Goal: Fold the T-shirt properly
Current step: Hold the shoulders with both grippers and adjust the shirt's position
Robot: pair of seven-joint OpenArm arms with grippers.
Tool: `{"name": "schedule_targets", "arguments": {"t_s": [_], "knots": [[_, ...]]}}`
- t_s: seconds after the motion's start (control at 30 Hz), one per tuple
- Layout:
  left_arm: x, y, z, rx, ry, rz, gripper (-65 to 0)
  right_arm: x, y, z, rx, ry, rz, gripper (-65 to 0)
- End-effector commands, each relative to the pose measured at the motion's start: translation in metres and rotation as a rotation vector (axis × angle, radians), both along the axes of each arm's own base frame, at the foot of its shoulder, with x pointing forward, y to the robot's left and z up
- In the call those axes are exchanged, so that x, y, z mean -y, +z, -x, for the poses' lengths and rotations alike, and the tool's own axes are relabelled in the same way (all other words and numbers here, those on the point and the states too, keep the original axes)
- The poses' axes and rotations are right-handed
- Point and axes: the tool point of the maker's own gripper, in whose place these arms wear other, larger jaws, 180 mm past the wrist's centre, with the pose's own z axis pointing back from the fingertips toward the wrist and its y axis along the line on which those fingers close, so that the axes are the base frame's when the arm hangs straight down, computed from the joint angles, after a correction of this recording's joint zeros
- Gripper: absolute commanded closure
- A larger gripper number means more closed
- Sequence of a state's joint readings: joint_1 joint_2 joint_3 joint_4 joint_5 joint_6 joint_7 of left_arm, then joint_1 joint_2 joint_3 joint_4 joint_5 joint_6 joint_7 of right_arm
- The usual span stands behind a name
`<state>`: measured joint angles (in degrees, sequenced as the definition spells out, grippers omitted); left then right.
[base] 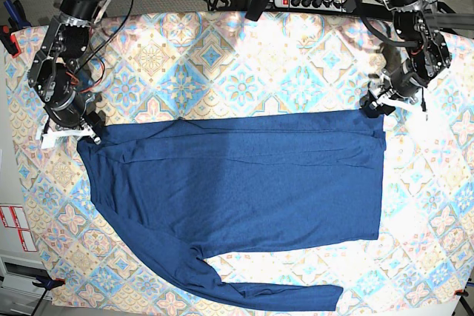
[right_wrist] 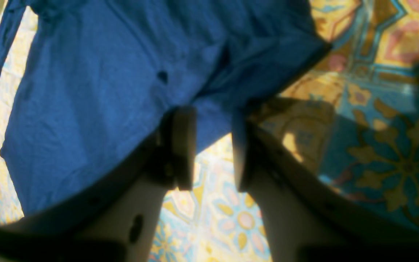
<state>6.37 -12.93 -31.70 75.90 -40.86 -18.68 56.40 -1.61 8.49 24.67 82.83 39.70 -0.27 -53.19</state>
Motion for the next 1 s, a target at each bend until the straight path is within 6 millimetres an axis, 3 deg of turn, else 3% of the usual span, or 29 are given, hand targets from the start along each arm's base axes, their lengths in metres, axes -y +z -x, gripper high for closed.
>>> {"name": "schedule_targets", "arguments": {"t_s": [0.0,0.17,0.33,0.6,0.7,0.8,0.83,0.97], "knots": [[-0.006,0.011,-0.011,0.041,0.0,-0.017,-33.2,0.007,0.015,-0.01,0.051,0.0,0.021,-16.5],[-0.005,0.008,-0.019,0.077,0.039,-0.042,-33.2,0.007,0.015,-0.01,0.051,0.0,0.021,-16.4],[0.0,-0.019,-0.023,0.014,0.065,0.016,-33.2,0.007,0.016,-0.011,0.051,0.0,0.022,-16.2],[0.002,-0.018,-0.028,0.024,0.071,0.027,-32.6,0.008,0.014,-0.011,0.048,-0.003,0.023,-16.2],[0.002,-0.017,-0.029,0.029,0.07,0.029,-22.3,0.008,0.014,-0.011,0.046,-0.002,0.024,-16.2],[0.002,-0.015,-0.031,0.036,0.068,0.03,-2.9,0.008,0.013,-0.01,0.043,-0.002,0.021,-16.3],[0.002,-0.013,-0.033,0.045,0.072,0.037,0.0,0.007,0.01,-0.009,0.035,-0.002,0.017,-16.4],[0.005,-0.007,-0.037,0.07,0.087,0.083,0.0,0.006,-0.003,-0.003,0.001,-0.009,-0.003,-17.0]]}}
